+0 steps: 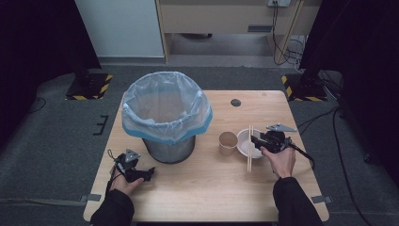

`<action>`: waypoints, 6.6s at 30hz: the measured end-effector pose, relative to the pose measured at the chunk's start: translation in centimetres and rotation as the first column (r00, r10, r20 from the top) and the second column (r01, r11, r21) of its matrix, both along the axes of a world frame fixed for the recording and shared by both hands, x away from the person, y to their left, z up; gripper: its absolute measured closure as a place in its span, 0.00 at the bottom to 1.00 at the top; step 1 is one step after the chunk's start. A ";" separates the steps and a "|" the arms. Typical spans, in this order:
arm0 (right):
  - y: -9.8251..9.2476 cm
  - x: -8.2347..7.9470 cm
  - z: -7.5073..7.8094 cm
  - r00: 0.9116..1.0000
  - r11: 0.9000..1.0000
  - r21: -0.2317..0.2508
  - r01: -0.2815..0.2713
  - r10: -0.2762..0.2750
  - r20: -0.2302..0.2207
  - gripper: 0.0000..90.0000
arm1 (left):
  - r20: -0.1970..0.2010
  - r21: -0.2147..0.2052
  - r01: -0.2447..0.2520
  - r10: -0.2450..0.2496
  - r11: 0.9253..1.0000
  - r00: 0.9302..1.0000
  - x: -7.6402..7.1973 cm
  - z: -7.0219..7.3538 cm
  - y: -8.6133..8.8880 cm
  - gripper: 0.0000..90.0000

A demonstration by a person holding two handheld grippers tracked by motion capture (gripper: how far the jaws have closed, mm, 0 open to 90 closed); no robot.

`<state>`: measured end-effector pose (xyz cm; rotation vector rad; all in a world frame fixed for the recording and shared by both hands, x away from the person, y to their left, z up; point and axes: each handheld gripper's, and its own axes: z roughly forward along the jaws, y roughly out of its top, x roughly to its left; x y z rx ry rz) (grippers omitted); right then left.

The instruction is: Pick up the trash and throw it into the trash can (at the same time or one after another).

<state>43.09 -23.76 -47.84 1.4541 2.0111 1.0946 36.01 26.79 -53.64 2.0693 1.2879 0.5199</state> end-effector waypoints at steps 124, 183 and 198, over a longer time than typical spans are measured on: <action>-1.0 -3.6 14.7 0.921 0.946 0.285 -0.153 0.032 0.388 0.95 | 0.000 0.000 -0.001 0.001 1.000 1.000 0.0 0.0 -0.1 0.00; 10.2 -1.0 24.1 0.833 0.859 0.336 -0.386 0.168 0.527 0.95 | 0.001 -0.001 -0.002 0.002 1.000 1.000 0.0 0.0 -0.1 0.00; 13.2 0.4 25.1 0.824 0.826 0.369 -0.427 0.186 0.536 0.96 | 0.001 -0.001 0.000 0.000 1.000 1.000 0.0 0.0 -0.1 0.00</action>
